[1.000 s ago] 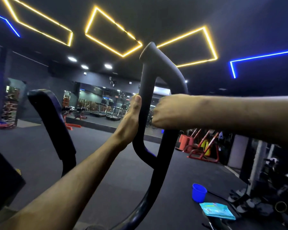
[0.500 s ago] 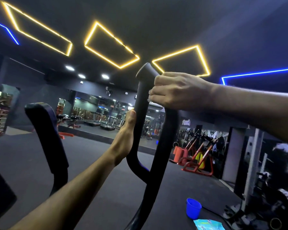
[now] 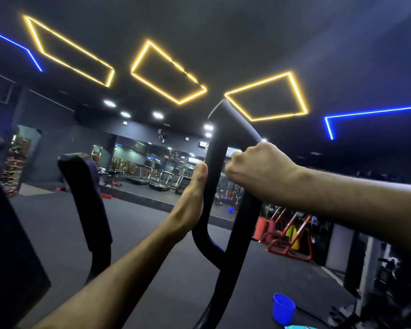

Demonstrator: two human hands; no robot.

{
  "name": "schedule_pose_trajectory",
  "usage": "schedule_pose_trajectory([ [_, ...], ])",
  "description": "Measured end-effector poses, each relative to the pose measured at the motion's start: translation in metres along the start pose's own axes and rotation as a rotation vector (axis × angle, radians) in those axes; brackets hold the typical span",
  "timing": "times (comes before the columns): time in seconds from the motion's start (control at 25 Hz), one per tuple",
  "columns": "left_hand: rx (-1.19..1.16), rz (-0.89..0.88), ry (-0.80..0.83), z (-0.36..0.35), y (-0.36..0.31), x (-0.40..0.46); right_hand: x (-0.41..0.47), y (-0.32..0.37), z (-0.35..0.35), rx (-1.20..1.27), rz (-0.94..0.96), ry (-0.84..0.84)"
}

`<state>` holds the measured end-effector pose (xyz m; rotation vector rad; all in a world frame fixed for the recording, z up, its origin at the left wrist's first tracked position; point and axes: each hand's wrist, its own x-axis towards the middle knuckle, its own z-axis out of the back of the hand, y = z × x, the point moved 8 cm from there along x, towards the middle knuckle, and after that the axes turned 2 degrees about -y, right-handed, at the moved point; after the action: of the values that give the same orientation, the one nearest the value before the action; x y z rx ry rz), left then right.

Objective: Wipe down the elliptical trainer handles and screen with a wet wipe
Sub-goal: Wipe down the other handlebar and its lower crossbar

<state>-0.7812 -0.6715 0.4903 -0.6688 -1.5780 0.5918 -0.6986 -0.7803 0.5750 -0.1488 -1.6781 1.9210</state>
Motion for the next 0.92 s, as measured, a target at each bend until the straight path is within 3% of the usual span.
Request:
schedule_pose_trajectory([
  [0.12,0.027,0.007,0.021,-0.001,-0.003,-0.001,-0.001,0.018,-0.007,0.078,-0.018,0.005],
  [0.2,0.025,0.001,0.024,-0.002,-0.004,0.0,0.001,0.015,-0.015,0.213,-0.098,-0.12],
  [0.28,-0.015,0.002,0.008,-0.002,-0.008,-0.002,-0.01,-0.011,-0.015,0.468,-0.355,-0.485],
  [0.4,-0.021,0.009,-0.002,-0.005,-0.014,-0.008,-0.046,-0.017,-0.042,0.999,-0.888,-1.054],
  [0.48,-0.053,0.006,0.01,-0.008,-0.016,-0.009,-0.038,0.016,-0.066,1.394,-1.118,-1.224],
  [0.6,-0.152,0.017,0.024,-0.009,-0.017,-0.01,0.004,0.047,-0.059,1.625,-1.12,-1.172],
  [0.92,-0.096,-0.014,0.066,-0.01,-0.014,-0.012,0.009,0.026,-0.073,1.505,-0.985,-1.137],
])
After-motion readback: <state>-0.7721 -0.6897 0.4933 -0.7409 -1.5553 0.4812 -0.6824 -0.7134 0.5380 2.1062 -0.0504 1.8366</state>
